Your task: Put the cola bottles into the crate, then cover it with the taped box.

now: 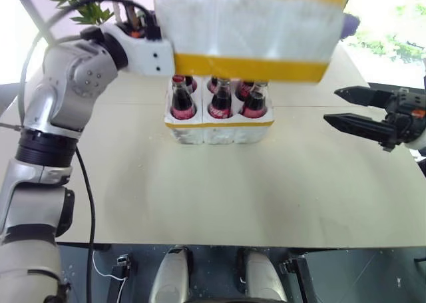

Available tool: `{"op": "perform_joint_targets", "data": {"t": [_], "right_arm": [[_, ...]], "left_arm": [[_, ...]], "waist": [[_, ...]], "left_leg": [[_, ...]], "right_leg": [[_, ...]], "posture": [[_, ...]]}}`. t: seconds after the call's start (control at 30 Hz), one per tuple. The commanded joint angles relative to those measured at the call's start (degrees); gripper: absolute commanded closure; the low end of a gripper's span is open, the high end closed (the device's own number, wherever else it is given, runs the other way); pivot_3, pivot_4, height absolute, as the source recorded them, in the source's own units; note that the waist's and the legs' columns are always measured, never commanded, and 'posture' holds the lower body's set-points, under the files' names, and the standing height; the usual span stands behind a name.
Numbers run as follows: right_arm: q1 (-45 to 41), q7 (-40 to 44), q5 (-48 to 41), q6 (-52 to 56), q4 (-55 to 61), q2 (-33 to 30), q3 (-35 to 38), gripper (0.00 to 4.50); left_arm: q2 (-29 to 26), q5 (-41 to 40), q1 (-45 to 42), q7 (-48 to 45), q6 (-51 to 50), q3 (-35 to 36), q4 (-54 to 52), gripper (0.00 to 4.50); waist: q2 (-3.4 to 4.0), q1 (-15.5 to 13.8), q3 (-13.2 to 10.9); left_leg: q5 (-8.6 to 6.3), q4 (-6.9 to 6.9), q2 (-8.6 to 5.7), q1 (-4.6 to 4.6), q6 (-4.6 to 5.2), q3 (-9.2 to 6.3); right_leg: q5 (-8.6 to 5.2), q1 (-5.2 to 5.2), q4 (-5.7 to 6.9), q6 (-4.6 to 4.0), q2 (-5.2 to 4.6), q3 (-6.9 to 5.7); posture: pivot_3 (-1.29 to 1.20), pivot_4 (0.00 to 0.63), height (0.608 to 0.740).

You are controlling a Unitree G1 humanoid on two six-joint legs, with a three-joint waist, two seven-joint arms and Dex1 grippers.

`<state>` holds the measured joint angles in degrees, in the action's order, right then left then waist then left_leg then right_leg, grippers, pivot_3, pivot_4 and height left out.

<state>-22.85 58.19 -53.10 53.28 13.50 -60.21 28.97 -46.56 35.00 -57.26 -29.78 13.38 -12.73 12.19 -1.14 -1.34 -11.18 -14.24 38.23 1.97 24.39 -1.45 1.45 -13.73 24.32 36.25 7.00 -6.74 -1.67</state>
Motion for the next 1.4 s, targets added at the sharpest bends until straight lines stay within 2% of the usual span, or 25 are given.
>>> {"op": "perform_joint_targets", "data": {"t": [0.03,0.13,0.3,0.53,0.8,0.97,1.0,1.17,1.27,1.33,1.4], "right_arm": [[0.41,-0.21,-0.89,-0.66,1.13,-0.41,1.42,0.0],[0.09,-0.98,-1.54,-0.22,1.49,-0.29,1.43,0.0],[-0.38,-1.52,-1.86,-0.34,1.32,-0.31,0.97,0.0],[-0.7,-1.81,-1.52,-1.21,0.58,-0.29,0.4,0.0],[0.99,-1.59,-0.89,-1.9,1.22,-0.56,0.08,0.0],[1.08,-2.02,-0.64,-2.26,1.46,-0.38,-0.46,0.0],[1.16,-1.91,-0.59,-2.3,1.37,-0.47,-0.42,0.0],[2.2,-0.38,0.61,-2.99,-0.05,-1.43,0.12,0.0],[2.19,0.55,1.11,-3.46,-1.26,-1.75,0.13,0.0],[2.01,1.44,1.57,-3.99,-2.28,-1.95,-0.55,0.0],[1.51,2.52,3.02,-5.42,-3.69,-2.16,-2.11,0.0]], "left_arm": [[-2.73,4.95,1.03,1.48,0.19,-0.12,-2.68,4.1],[-2.86,7.97,2.21,3.37,0.28,-0.4,-2.86,4.1],[-1.08,7.99,3.75,3.56,-1.62,0.22,-3.52,4.1],[-1.62,8.93,10.82,3.13,-1.56,0.12,-7.03,4.1],[-5.94,9.7,13.69,7.17,1.79,2.06,-6.45,0.13],[-9.47,5.26,17.68,10.3,7.27,6.05,-8.52,0.13],[-11.28,2.31,20.14,10.36,9.87,8.39,-8.95,0.13],[-21.14,-25.03,39.96,-4.85,20.72,18.44,-8.39,0.13],[-23.43,-36.22,46.79,-14.17,15.74,22.13,-6.64,0.13],[-22.04,-50.93,45.43,-19.87,-7.66,24.67,-8.02,0.13],[-23.42,-71.74,43.39,-28.59,-30.02,28.0,-11.79,0.13]], "waist": [[0.0,0.43,0.0],[0.0,0.41,0.0],[0.0,0.53,0.0],[0.02,0.55,0.01],[0.02,0.57,0.01],[0.03,0.69,0.02],[0.03,0.77,0.02],[0.09,1.33,0.02],[0.11,0.98,0.02],[0.1,0.37,0.01],[0.07,0.26,0.02]], "left_leg": [[0.0,0.0,0.0,0.01,0.0,0.0],[0.0,0.01,-0.01,0.03,0.0,0.0],[0.0,0.01,-0.01,0.04,0.0,-0.01],[0.0,0.0,0.0,0.02,0.01,-0.01],[0.0,0.02,0.0,0.04,0.01,-0.01],[-0.01,0.0,0.0,0.02,0.01,-0.01],[-0.01,0.0,0.02,0.02,0.01,-0.01],[-0.01,-0.1,0.07,0.0,0.01,0.03],[-0.01,-0.1,0.09,-0.01,0.01,0.06],[-0.01,-0.07,0.08,0.0,0.01,0.06],[-0.01,0.01,0.08,0.01,0.0,-0.01]], "right_leg": [[0.0,0.0,0.0,0.0,0.0,0.0],[0.0,0.0,-0.03,0.0,-0.01,0.01],[0.0,0.0,-0.03,0.0,-0.01,0.0],[0.0,0.0,-0.01,0.0,-0.01,0.01],[0.0,0.0,-0.02,0.0,-0.01,0.01],[0.0,0.0,-0.03,0.0,-0.01,0.01],[0.0,0.0,-0.03,0.0,-0.01,0.01],[-0.01,0.08,-0.02,-0.01,-0.02,0.04],[-0.01,0.08,-0.02,-0.03,-0.03,0.03],[0.01,0.05,-0.02,-0.07,-0.02,0.0],[0.02,-0.03,-0.02,-0.07,-0.02,-0.05]], "posture": [[0.0,0.15,0.736],[0.0,0.15,0.736],[0.0,0.15,0.736],[0.0,0.15,0.736],[0.0,0.15,0.736],[0.0,0.15,0.736],[0.0,0.15,0.736],[0.0,0.15,0.736],[0.0,0.15,0.736],[0.0,0.15,0.736],[0.0,0.15,0.736]]}}
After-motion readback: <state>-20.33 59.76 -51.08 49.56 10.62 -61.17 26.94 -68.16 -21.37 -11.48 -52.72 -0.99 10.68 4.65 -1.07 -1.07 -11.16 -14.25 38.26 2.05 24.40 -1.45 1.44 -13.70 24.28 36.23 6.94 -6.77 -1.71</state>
